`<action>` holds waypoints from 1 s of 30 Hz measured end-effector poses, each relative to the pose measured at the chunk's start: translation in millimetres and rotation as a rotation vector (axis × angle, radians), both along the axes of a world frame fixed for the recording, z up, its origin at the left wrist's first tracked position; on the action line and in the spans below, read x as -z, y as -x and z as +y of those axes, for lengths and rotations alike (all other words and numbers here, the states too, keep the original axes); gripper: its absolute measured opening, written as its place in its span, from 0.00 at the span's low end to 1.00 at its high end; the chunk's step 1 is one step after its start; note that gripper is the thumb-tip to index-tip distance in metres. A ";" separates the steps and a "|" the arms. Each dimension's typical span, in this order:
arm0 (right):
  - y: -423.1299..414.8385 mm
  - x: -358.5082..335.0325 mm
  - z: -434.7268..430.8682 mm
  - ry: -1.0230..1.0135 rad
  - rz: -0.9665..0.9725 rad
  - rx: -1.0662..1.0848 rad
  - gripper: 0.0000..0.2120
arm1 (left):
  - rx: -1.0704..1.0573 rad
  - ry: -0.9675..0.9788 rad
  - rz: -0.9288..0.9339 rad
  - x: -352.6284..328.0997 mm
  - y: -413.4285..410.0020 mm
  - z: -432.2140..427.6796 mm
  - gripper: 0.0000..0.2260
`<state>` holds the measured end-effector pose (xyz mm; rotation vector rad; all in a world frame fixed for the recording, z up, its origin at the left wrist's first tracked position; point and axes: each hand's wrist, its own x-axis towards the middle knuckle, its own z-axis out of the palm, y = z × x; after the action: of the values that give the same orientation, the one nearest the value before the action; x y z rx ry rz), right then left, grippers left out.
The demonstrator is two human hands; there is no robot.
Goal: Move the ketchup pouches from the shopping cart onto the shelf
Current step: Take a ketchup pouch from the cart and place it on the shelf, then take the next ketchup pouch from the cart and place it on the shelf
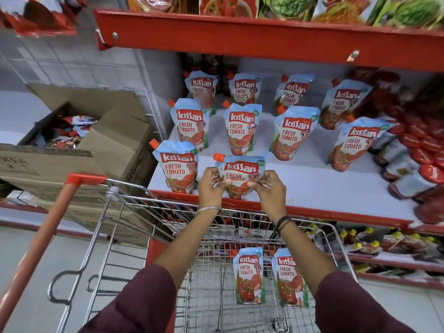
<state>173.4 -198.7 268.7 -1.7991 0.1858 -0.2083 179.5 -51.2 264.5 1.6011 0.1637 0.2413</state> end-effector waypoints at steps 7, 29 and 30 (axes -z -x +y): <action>8.9 5.4 2.0 0.042 -0.024 0.020 0.11 | 0.029 0.002 0.005 4.3 -0.5 5.5 0.13; 145.9 156.2 -37.4 0.070 0.377 0.066 0.10 | 0.127 -0.149 0.358 158.5 140.3 -29.2 0.21; 148.7 172.0 -41.7 0.079 0.444 0.025 0.06 | 0.142 -0.163 0.427 173.3 143.6 -30.6 0.18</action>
<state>24.7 -240.4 96.7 -1.9029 0.5199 0.1730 35.9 -81.8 91.2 1.8028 0.3636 -0.2059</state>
